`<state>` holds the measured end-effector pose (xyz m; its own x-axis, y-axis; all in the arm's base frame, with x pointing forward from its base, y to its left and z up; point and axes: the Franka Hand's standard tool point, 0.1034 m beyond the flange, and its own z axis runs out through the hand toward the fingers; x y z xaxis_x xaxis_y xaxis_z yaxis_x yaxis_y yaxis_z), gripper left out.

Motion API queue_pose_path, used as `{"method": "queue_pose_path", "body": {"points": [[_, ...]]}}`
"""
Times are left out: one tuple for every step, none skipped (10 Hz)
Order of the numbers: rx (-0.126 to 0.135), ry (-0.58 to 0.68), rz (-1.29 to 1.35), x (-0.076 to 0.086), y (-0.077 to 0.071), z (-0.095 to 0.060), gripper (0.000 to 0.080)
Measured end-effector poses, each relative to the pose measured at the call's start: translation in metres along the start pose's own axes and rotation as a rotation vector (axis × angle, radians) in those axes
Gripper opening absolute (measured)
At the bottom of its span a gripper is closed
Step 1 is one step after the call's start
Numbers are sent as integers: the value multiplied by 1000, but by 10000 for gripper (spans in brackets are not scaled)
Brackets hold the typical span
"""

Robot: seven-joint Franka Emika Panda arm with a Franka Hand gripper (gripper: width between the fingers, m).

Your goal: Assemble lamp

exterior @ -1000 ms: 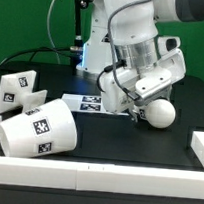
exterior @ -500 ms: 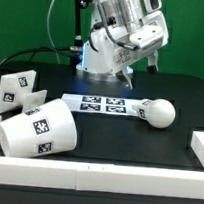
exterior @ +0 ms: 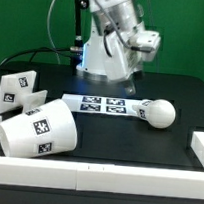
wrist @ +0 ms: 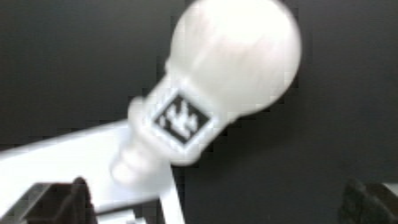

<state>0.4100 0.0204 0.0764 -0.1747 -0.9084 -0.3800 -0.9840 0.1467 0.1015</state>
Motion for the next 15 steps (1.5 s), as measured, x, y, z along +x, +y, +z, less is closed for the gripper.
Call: {"method": "queue_pose_path", "body": {"points": [[-14,-26,-195,7,-2,-11,698],[-39,-63,-352,11,-7,-19,698],[-76,-68,-498,8,-13,-22,698],[-68,-53,-544,1,-16,-21,698],[-68,-57,-618,2,-15,-20,698],[-66,-59,-691,3,-15,-20,698],[-64,-62,-777,4,-15,-20,698],[-121,-74,-947,17,-11,-24,698],[-186,-71,-1103,28,-16,-37,698],[-270,-45,-1274,31,-27,-51,698],[-318,-34,-1442,26,-34,-51,698],[-305,-46,-1518,23,-30,-46,698],[-236,-52,-1513,21,-26,-45,698],[-252,-60,-1593,24,-26,-45,698],[-254,-71,-1668,24,-26,-44,698]]}}
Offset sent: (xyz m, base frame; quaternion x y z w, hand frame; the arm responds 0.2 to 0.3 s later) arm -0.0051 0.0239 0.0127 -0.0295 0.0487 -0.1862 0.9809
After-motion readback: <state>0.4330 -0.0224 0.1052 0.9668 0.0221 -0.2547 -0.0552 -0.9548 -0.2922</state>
